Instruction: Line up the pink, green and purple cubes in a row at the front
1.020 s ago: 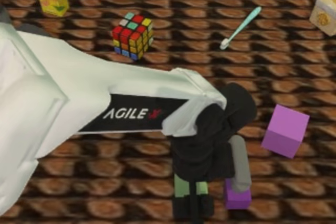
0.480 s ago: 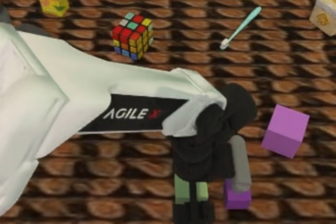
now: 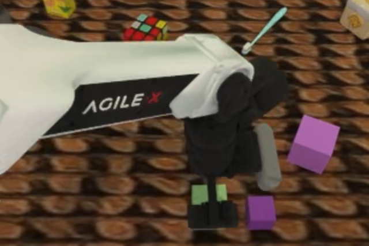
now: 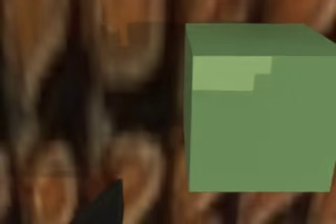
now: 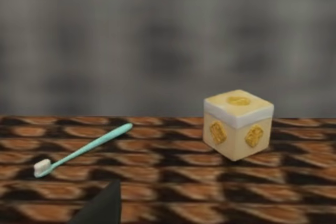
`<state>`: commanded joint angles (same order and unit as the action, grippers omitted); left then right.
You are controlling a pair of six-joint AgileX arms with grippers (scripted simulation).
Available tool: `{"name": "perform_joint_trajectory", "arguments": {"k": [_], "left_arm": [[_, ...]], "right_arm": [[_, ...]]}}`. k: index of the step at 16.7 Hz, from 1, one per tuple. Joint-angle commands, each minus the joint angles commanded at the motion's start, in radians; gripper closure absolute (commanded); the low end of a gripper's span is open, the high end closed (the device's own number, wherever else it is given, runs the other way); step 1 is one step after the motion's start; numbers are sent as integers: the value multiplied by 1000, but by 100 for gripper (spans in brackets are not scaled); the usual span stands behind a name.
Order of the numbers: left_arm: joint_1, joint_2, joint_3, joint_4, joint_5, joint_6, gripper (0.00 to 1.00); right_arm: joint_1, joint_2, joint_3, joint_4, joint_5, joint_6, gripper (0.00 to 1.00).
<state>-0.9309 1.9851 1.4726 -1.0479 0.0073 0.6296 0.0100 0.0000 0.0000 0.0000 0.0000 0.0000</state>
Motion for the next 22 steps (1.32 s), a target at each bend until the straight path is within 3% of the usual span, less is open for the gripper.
{"name": "perform_joint_trajectory", "arguments": {"k": [7,10,15,22], "left_arm": [[4,-21,3,-13,-1,-4,0],[55,-112,-76,43,-7,-32,0],[235,-462,-350,223,-18,-142,0],[582,-1188,-923,567,-25,-365,0]], "right_arm": [[3,10,9,-7,-1,-5,0],[25,99,95,-66,-4,-52,0],[84,440,365,-262,-1,-200,0],[192,1164,830,-636,0,-469,0]]}}
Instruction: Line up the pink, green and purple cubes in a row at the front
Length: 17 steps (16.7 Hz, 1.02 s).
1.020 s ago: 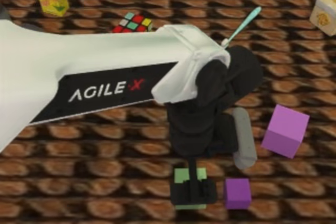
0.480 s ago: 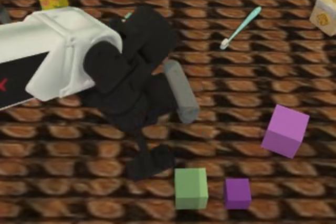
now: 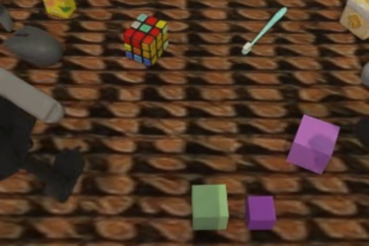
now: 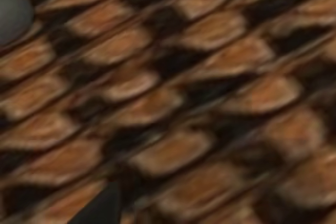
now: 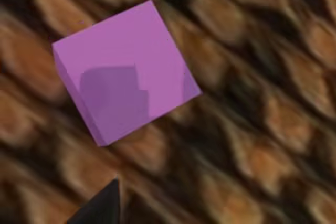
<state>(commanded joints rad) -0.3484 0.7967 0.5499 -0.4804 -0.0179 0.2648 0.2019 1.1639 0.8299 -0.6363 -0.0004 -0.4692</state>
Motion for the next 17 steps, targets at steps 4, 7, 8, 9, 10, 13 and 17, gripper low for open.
{"name": "perform_joint_trajectory", "arguments": {"k": [4,7,8,9,10,13,17], "left_arm": [[169,-365,-281,191,2,-112,0],[266,-564,-423,320,8,-182,0],[292,-618,-459,358,10,-202,0],[315,-668,-488,392,12,-220,0],[335,-712,-512,423,14,-236,0],[366,-791,-548,477,18,-263,0],[368,-797,-550,480,18,-265,0]], "right_arm": [[59,349,248,-196,-2,-143,0],[93,548,403,-306,-2,-228,0],[103,607,449,-337,-1,-253,0],[110,655,487,-360,0,-272,0],[117,698,521,-382,0,-290,0],[129,762,579,-415,1,-319,0],[130,765,583,-418,1,-321,0]]}}
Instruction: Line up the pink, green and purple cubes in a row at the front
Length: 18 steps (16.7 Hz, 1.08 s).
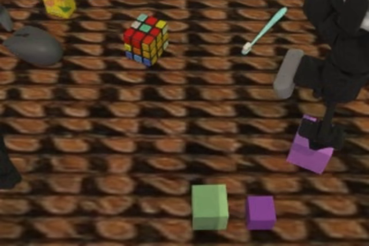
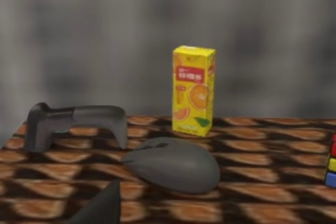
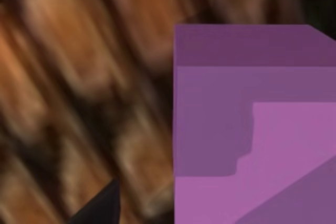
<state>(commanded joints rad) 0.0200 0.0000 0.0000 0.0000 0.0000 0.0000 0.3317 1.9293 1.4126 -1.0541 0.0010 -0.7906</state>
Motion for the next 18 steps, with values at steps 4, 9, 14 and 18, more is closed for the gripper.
{"name": "perform_joint_trajectory", "arguments": {"k": [4,9,14,18], "left_arm": [[0,0,0,0,0,0,0],[0,0,0,0,0,0,0],[0,0,0,0,0,0,0],[0,0,0,0,0,0,0]], "right_arm": [[-2,18,-27,41,0,0,0],[1,110,-140,260,1,3,0],[2,145,-179,324,1,4,0],[2,145,-179,324,1,4,15]]}}
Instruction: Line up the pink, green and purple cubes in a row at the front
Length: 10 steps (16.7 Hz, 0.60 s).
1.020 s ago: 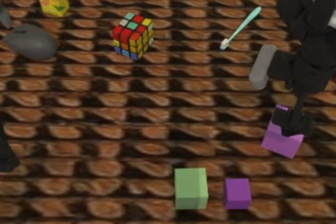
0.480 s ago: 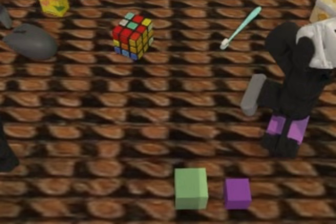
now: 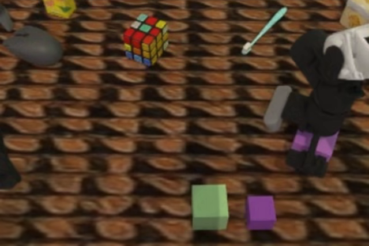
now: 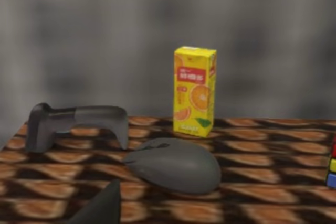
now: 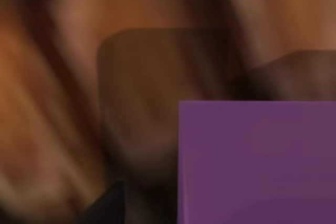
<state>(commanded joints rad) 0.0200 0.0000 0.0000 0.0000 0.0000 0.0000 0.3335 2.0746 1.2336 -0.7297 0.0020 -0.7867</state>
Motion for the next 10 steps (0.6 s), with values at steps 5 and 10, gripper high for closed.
{"name": "perform_joint_trajectory", "arguments": {"k": [5,10], "left_arm": [[0,0,0,0,0,0,0],[0,0,0,0,0,0,0]], "right_arm": [[0,0,0,0,0,0,53],[0,0,0,0,0,0,90]]}}
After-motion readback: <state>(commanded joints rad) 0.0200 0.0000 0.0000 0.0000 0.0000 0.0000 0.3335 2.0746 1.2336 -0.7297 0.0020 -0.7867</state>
